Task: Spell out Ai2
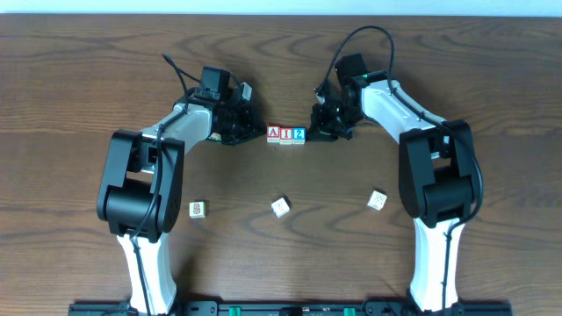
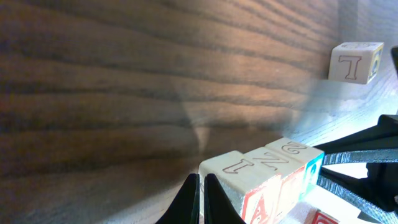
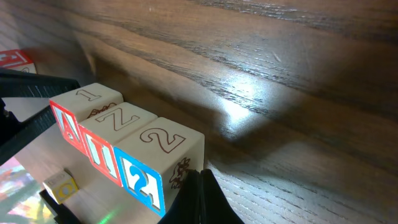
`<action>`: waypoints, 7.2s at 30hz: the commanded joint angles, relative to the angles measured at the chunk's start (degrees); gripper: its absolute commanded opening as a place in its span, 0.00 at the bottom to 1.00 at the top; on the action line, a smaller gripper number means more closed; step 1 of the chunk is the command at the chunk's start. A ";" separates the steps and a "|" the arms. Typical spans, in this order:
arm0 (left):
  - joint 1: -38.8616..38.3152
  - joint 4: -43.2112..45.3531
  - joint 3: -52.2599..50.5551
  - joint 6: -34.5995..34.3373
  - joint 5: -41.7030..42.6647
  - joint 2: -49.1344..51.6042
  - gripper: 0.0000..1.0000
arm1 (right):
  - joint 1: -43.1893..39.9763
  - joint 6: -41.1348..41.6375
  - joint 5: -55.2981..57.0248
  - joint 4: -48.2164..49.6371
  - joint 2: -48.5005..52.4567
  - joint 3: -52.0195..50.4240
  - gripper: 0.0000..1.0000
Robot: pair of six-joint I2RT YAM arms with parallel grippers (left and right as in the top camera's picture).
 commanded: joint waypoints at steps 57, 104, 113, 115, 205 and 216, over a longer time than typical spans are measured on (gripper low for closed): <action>-4.02 -35.19 -17.66 6.64 -24.90 -74.77 0.95 | 8.44 12.92 29.29 -20.76 -97.68 -38.14 0.99; 10.03 -18.08 -65.44 22.73 -31.23 -120.98 0.96 | 8.44 12.92 29.29 -20.94 -97.68 -38.14 0.99; 10.03 -18.60 -65.79 22.80 -33.38 -120.98 0.95 | 8.44 12.92 29.29 -20.94 -97.68 -38.14 0.99; 10.03 -18.62 -65.79 22.77 -33.70 -120.98 0.95 | 8.44 12.92 29.29 -20.94 -97.68 -38.14 0.99; 10.03 -18.60 -65.79 22.77 -33.70 -120.91 0.96 | -13.33 -13.07 36.33 -1.33 -129.13 -82.27 0.99; 10.03 -18.60 -65.79 22.77 -33.70 -120.91 0.95 | -13.33 -13.07 36.33 -1.33 -129.13 -82.27 0.99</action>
